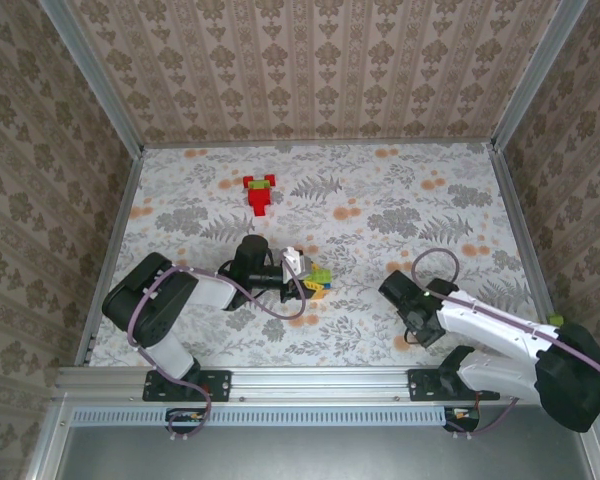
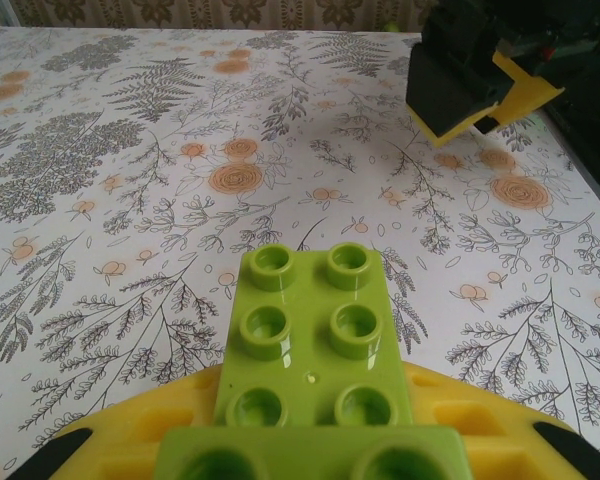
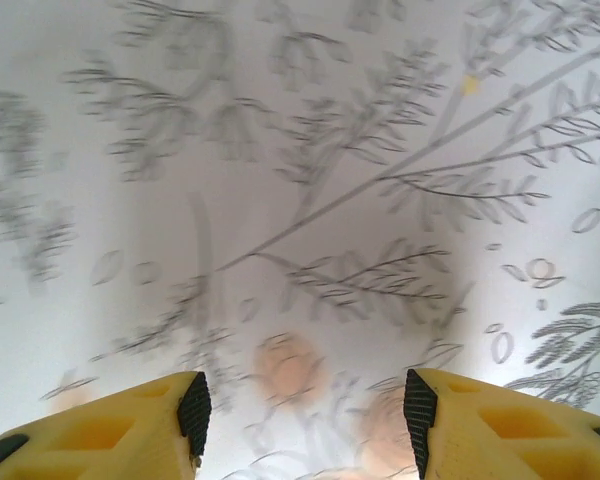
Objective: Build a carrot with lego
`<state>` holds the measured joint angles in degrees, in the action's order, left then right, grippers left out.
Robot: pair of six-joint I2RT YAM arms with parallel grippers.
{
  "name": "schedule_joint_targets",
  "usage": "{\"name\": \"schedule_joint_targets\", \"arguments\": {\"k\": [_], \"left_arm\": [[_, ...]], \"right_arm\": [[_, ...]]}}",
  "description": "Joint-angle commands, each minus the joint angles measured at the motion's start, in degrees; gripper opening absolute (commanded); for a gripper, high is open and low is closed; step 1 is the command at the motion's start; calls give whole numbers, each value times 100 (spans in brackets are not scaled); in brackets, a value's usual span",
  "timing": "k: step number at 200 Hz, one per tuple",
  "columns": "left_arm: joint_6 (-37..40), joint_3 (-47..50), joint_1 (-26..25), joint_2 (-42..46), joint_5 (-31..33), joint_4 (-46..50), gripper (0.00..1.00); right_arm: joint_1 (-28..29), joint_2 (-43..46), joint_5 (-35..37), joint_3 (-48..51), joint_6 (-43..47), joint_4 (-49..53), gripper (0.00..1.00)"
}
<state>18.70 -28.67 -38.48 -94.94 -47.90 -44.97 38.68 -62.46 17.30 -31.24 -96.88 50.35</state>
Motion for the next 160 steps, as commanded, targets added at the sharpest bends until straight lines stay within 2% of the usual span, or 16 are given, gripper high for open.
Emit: {"name": "schedule_joint_targets", "arguments": {"k": [1, 36, 70, 110, 160], "left_arm": [[63, -36, 67, -218, 177, 472, 32], [55, -34, 70, -243, 188, 454, 32], [55, -69, 84, -280, 193, 459, 32], [55, -34, 96, -214, 235, 462, 32], [37, -43, 137, -280, 272, 396, 34]], "right_arm": [[8, 150, 499, -562, 639, 262, 58], [-20, 249, 1198, -1787, 1686, 945, 59], [-95, -289, 1523, -2696, 2661, 1471, 63], [-214, -341, 1418, -2671, 3222, 1115, 65], [-329, -393, 1162, -2562, 3427, 829, 65]]}}
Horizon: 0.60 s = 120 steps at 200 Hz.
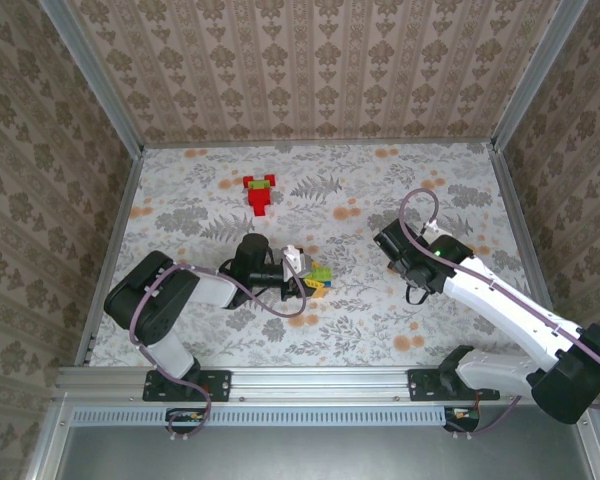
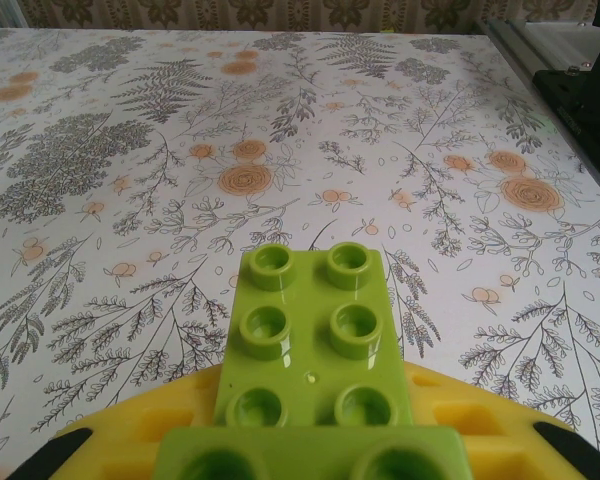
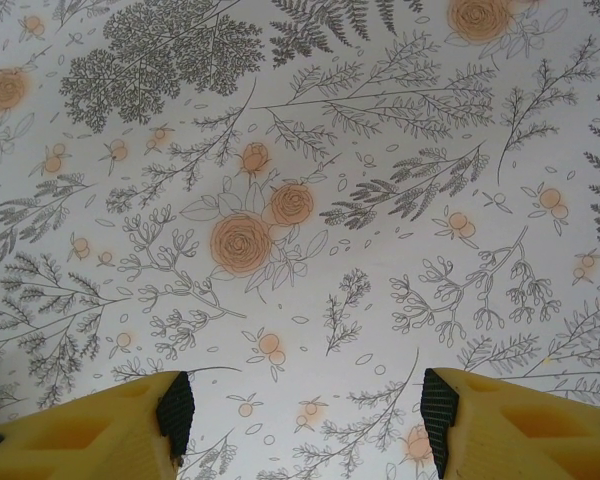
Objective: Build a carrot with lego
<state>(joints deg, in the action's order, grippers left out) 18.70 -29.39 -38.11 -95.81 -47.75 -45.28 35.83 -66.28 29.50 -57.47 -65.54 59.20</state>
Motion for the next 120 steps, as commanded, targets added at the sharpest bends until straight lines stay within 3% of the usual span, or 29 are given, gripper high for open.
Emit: {"name": "schedule_joint_targets", "arguments": {"k": [1, 45, 67, 90, 110, 120], "left_arm": [[37, 34, 101, -192, 252, 425, 34], [-10, 73, 139, -232, 200, 307, 38], [-40, 61, 155, -256, 182, 291, 47], [-60, 73, 163, -237, 106, 275, 69], [-84, 73, 172, -228, 71, 265, 99], [-94, 82, 180, -220, 66, 243, 100]], "right_arm": [[-47, -14, -58, 61, 290, -48, 65], [-249, 45, -28, 133, 269, -38, 66], [-343, -37, -78, 131, 379, -114, 66], [-434, -146, -101, 151, 450, -159, 66], [-504, -120, -119, 276, 445, -215, 66], [-564, -79, -66, 337, 423, -167, 66]]}}
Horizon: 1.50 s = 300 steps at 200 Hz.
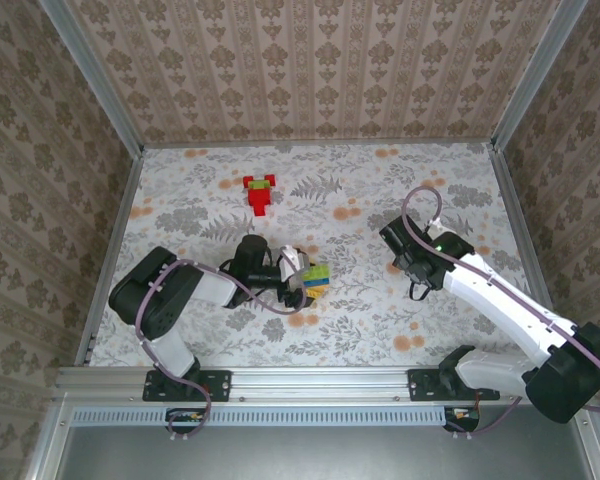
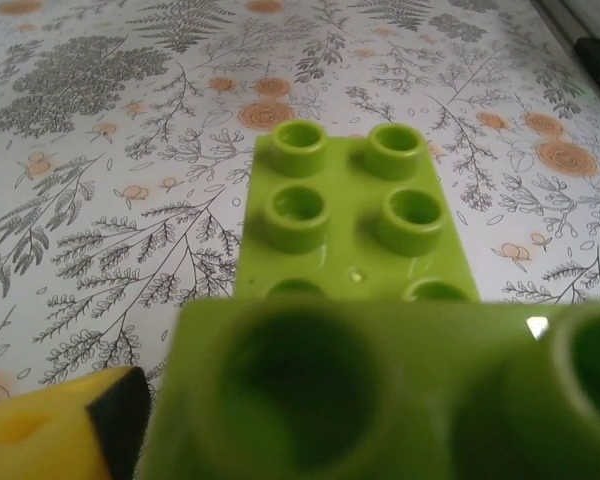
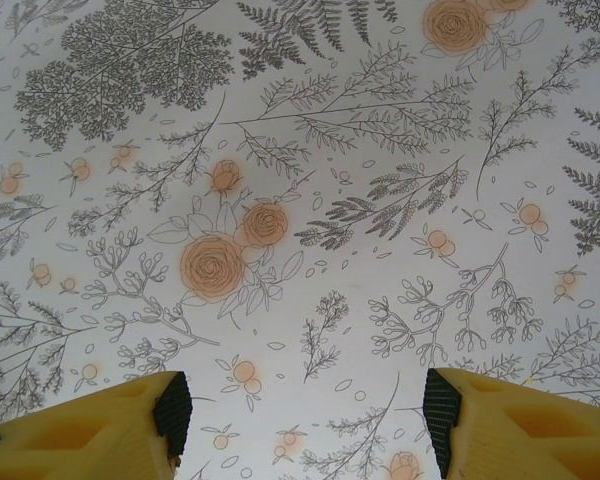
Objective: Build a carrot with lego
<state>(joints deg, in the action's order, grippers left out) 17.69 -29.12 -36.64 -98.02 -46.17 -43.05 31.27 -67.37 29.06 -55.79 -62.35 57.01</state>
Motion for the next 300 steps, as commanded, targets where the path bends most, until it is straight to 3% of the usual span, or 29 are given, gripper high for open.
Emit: {"name": "schedule_joint_targets", "arguments": {"k": [1, 22, 69, 131, 170, 201, 241, 265, 300], "left_arm": [[6, 56, 39, 1, -97, 18, 100], [-42, 147, 52, 81, -119, -112, 100], [-166, 386, 96, 308, -114, -428, 100], [-402, 816, 157, 1114, 448, -779, 100], [-563, 997, 157, 1956, 896, -536, 100], [-848, 1251, 157, 3004, 2202, -258, 100], [-1449, 1593, 192, 4810, 3854, 436, 100], [-1717, 1406, 234, 5822, 4599, 1767, 100], [-2319, 937, 467, 6991, 5871, 3677, 100]], "right_arm": [[-118, 35, -14, 171, 102, 62, 66], [-435, 188, 178, 292, 33, 344, 67], [-1095, 848, -117, 749, 241, -102, 67], [-1162, -94, -706, 867, 815, -1368, 68], [-1171, -268, -611, 468, 1401, -1937, 68], [-1164, -382, -668, 117, 1796, -2407, 69], [-919, -848, -1747, -75, 2105, -2871, 68], [-278, -970, -2059, -56, 2583, -2783, 68], [948, -1109, -1786, -33, 3024, -2119, 68]]}}
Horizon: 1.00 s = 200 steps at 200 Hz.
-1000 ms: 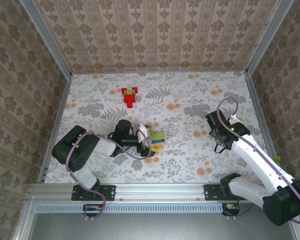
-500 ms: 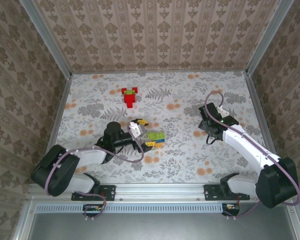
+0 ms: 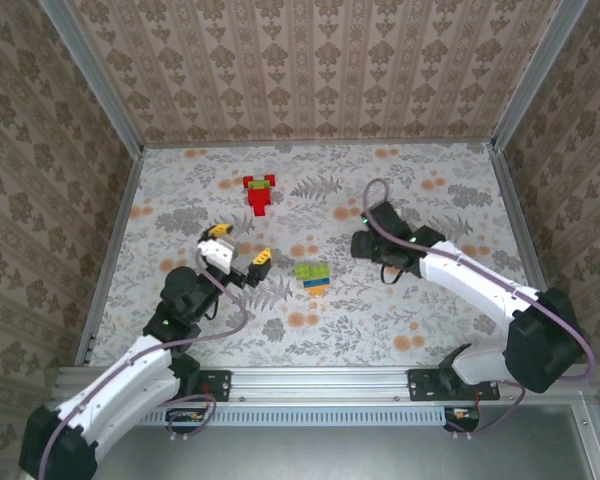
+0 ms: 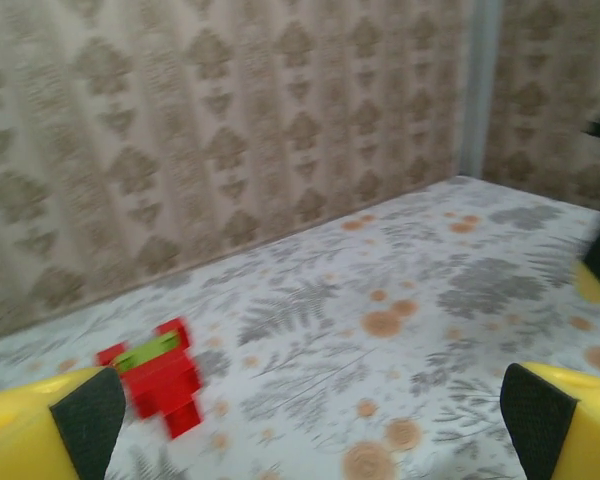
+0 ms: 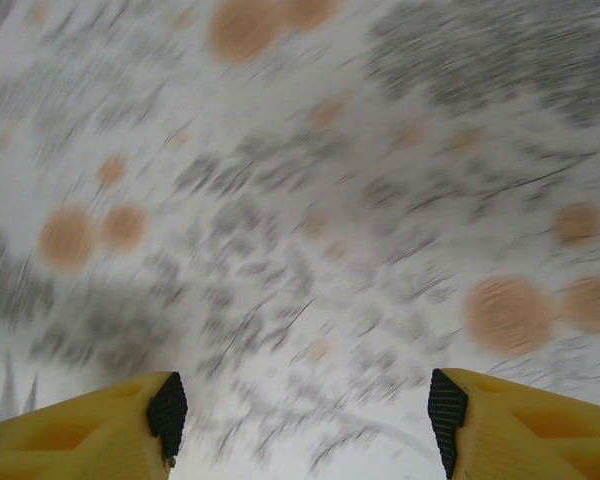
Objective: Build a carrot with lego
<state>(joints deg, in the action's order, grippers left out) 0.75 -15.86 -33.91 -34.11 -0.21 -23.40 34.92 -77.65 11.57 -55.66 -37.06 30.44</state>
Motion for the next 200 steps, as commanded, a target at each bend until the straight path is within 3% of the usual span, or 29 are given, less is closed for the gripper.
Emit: {"name": "schedule_joint_targets", "arguments": {"k": [1, 28, 72, 200], "left_arm": [[-641, -404, 206, 612, 1302, 1762, 100], [-1069, -726, 645, 1154, 1692, 2981, 100], [-1433, -901, 1161, 1405, 1679, 3746, 100], [-1288, -1019, 1675, 845, 1191, 3601, 100]], "right_arm": [[620, -92, -26, -39, 496, 554, 68], [1144, -75, 189, 178, 447, 589, 69], [1196, -555, -168, 70, 582, 246, 69], [1561, -1301, -341, -684, 610, 287, 68]]}}
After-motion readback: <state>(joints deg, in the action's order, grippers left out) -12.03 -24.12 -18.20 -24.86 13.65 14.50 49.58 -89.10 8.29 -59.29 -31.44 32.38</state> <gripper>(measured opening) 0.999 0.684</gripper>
